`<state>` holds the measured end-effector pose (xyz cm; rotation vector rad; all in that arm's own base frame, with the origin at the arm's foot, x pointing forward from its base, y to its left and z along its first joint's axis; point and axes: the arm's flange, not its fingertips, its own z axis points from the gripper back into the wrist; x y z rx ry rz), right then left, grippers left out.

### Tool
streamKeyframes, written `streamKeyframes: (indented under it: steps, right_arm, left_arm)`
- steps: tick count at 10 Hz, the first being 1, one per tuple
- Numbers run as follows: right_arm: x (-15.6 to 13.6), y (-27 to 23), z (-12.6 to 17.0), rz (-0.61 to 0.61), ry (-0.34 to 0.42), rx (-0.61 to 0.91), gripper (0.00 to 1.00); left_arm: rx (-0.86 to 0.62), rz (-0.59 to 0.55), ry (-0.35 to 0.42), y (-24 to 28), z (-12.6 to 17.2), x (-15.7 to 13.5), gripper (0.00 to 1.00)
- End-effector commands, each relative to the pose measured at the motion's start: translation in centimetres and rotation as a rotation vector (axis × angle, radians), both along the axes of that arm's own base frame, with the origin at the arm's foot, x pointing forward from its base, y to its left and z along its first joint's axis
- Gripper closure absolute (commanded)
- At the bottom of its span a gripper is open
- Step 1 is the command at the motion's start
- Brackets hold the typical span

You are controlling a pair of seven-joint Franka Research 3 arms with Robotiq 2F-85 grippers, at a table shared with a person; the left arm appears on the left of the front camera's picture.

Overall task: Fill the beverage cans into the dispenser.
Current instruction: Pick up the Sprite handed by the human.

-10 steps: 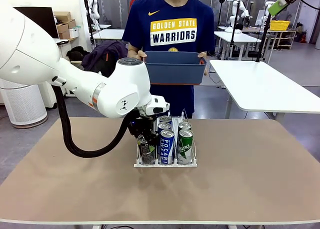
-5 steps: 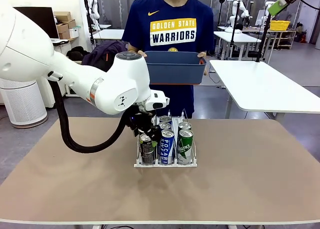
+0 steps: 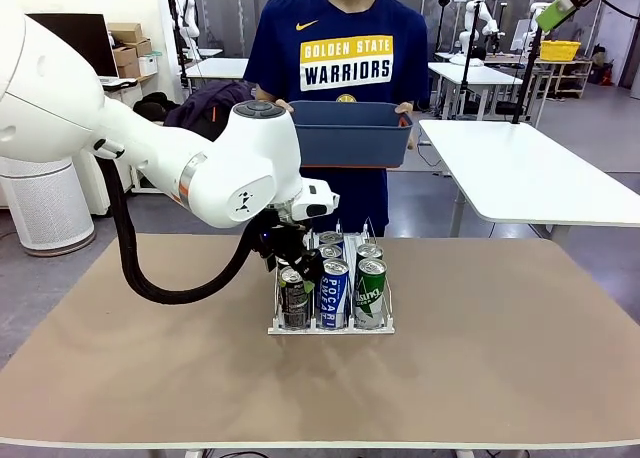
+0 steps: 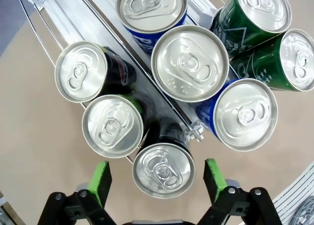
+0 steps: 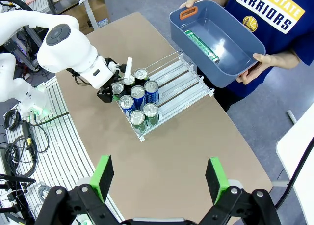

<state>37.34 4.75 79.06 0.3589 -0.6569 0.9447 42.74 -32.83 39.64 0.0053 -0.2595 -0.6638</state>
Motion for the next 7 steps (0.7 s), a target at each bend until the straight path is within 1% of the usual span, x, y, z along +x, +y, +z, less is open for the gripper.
streamKeyframes:
  steps: [1, 2, 3, 5, 6, 7]
  right_arm:
    - [0.0, 0.0, -0.1, 0.0, 0.001, 0.0, 0.0]
    - [0.0, 0.0, -0.1, 0.0, 0.001, 0.0, 0.0]
    - [0.0, 0.0, -0.1, 0.0, 0.001, 0.0, 0.0]
    - [0.0, 0.0, -0.1, 0.0, 0.001, 0.0, 0.0]
    - [0.0, 0.0, -0.1, 0.0, 0.001, 0.0, 0.0]
    - [0.0, 0.0, -0.1, 0.0, 0.001, 0.0, 0.0]
  left_arm:
    - [-0.009, -0.008, 0.006, 0.1, 0.0, 0.2, 0.0]
    - [0.0, 0.0, 0.0, 0.0, 0.0, 0.0, 0.01]
    - [-0.109, -0.032, 0.0, 1.1, 1.8, 0.5, 0.0]
    - [-0.126, -0.034, 0.009, 3.1, 5.7, -0.5, 0.0]
    - [-0.165, -0.034, 0.011, 4.2, 7.5, 0.0, 0.0]
    - [-0.137, -0.015, 0.003, 6.2, 9.8, 0.0, 0.0]
